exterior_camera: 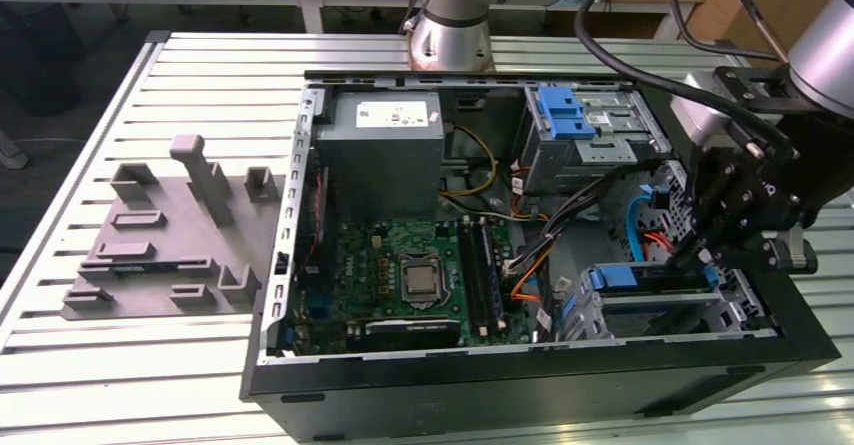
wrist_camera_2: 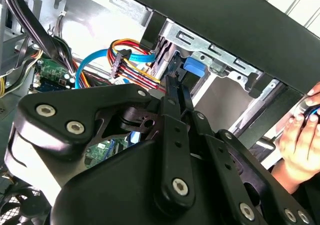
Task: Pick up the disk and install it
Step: 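Insert the first disk wire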
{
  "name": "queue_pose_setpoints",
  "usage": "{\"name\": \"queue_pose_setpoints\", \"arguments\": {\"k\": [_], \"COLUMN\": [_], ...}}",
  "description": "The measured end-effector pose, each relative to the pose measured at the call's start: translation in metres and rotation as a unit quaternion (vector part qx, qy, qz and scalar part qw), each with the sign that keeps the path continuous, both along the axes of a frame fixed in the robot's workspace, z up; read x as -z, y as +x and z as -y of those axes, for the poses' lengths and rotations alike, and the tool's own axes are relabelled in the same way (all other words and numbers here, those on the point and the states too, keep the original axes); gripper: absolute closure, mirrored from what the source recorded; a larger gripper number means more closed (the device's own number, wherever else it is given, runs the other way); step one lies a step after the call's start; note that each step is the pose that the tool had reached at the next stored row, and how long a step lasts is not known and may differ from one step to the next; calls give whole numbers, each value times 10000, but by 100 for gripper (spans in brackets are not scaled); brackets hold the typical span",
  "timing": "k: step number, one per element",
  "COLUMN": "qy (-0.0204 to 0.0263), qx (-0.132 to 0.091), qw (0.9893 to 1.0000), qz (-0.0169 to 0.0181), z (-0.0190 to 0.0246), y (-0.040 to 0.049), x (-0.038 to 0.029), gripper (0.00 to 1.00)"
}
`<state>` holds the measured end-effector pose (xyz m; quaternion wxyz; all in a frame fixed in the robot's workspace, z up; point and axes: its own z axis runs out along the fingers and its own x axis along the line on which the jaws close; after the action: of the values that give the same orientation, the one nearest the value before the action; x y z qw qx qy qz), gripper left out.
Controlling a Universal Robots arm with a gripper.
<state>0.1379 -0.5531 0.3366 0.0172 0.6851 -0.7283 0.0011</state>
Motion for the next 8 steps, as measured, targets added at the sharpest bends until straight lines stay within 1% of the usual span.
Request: {"name": "queue_pose_setpoints", "arguments": {"k": [8], "qy": [8], "qx": [5], "qw": [10000], "qz": [-19], "z": [6], "y": [19], "x": [12], "gripper": [84]}}
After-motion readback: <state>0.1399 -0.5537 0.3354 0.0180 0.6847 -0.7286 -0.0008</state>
